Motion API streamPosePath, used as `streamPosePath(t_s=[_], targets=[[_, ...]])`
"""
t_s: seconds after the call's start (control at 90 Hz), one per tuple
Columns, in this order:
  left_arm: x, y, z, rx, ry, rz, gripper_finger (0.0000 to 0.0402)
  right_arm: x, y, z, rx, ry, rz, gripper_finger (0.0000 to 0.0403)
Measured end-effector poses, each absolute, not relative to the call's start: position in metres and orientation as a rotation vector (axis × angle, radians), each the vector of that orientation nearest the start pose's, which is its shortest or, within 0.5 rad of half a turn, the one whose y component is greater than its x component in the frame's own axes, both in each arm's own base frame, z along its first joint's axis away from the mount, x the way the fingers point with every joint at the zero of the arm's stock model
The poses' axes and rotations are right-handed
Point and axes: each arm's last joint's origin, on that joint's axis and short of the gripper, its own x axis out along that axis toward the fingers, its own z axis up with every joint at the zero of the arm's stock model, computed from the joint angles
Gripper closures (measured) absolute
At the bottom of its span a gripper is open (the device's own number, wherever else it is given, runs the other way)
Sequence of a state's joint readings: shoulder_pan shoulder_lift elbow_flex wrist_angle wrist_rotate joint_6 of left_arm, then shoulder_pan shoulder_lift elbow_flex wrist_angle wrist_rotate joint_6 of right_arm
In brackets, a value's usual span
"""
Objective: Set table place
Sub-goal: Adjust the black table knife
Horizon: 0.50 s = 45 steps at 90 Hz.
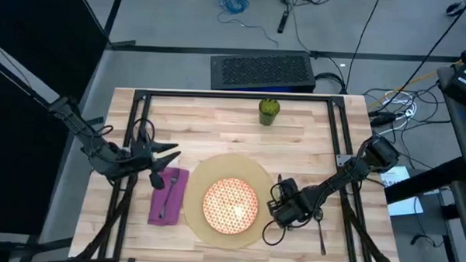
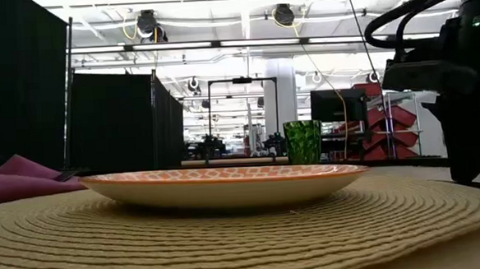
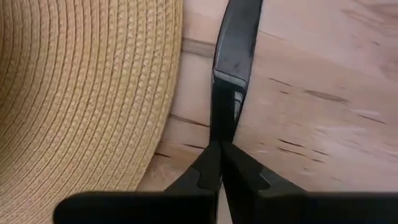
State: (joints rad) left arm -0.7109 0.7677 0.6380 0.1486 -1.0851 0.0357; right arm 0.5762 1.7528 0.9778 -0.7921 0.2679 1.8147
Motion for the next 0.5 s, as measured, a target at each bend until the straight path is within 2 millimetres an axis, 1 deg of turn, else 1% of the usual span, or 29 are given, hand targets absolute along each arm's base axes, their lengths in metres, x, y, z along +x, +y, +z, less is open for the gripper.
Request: streamPosePath(t_s=[0.089, 0.167, 0.367, 0.5], targets=[[0.139, -0.086, 0.316, 0.020, -0.005, 0.374, 0.0302, 0.246, 0.150, 0.142, 0.833, 1.080, -0.985, 0.0403], [0.139, -0.086, 0.316, 0.020, -0.005, 0.374, 0.0302, 0.251, 0.152, 0.148, 0.818, 1.068, -0.964, 0.0403], [0.139, -0.086, 0.316, 0.019, -0.006, 0.374, 0.0302, 0.260, 0.151, 0.159, 0.783, 1.028, -0.947, 0.0403], [0.139, -0.086, 0.316, 0.019, -0.005, 0.374, 0.0302, 0.258, 0.149, 0.161, 0.754, 1.057, -0.971, 0.0403]])
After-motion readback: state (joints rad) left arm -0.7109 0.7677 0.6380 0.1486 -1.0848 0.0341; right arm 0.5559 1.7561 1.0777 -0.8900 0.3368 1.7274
